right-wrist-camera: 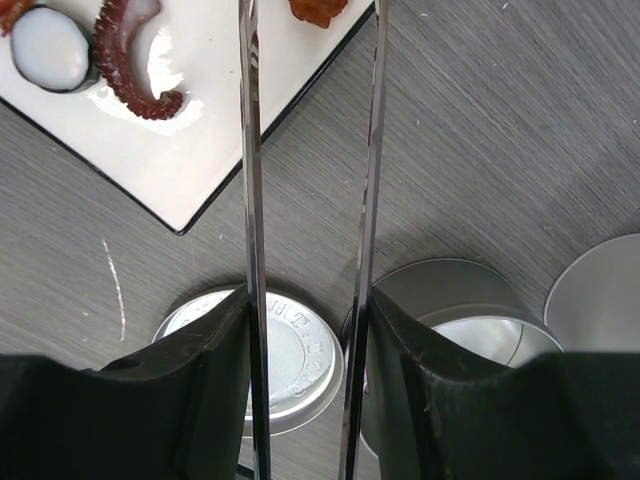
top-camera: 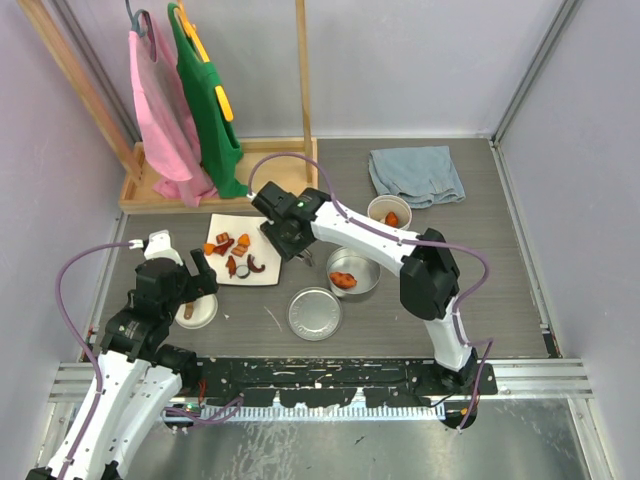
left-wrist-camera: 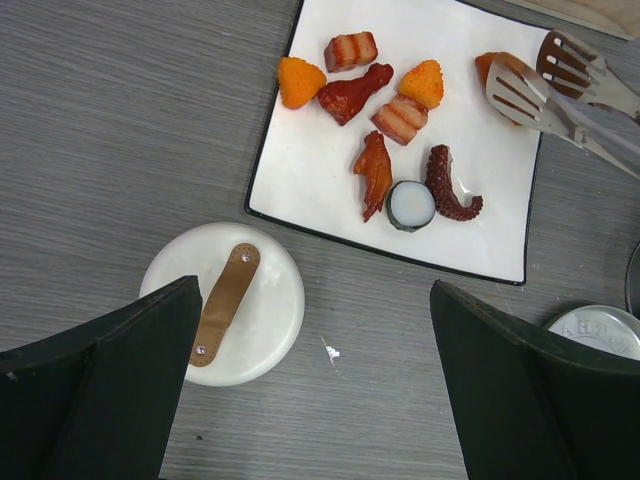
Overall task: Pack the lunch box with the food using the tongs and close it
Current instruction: Pick up the fake food from the plate.
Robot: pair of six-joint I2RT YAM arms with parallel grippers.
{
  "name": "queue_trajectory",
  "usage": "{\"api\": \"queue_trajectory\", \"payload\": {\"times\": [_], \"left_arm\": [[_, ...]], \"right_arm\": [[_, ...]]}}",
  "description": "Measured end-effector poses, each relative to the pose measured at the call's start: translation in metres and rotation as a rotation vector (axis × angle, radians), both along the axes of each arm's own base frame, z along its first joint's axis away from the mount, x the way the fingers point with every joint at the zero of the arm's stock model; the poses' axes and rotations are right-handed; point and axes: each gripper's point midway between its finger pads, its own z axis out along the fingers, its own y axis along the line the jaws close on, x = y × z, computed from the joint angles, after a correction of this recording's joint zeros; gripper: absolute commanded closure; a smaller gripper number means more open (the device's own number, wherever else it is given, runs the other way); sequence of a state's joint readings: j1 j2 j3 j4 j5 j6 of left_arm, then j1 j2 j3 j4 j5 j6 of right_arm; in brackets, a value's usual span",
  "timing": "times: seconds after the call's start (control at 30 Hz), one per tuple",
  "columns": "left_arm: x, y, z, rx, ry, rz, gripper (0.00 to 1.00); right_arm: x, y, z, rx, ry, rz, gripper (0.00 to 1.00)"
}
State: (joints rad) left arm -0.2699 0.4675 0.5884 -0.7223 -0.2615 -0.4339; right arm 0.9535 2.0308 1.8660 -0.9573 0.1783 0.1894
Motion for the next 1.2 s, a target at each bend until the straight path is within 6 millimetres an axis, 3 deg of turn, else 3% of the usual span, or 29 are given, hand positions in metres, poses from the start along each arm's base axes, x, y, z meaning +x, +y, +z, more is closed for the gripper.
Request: {"api": "queue_trajectory", "payload": {"times": [0.27,1.2], "left_arm": [[0.0,0.0,0.0,0.0,0.0,0.0,0.02],[0.0,0.0,0.0,0.0,0.0,0.001,0.02]], "right_arm": [[0.002,-0.002,-0.021,-0.062,0.022,0.022,0.51],[-0.005,0.0,-0.024,-0.036,0.053,0.007,0.62]]}}
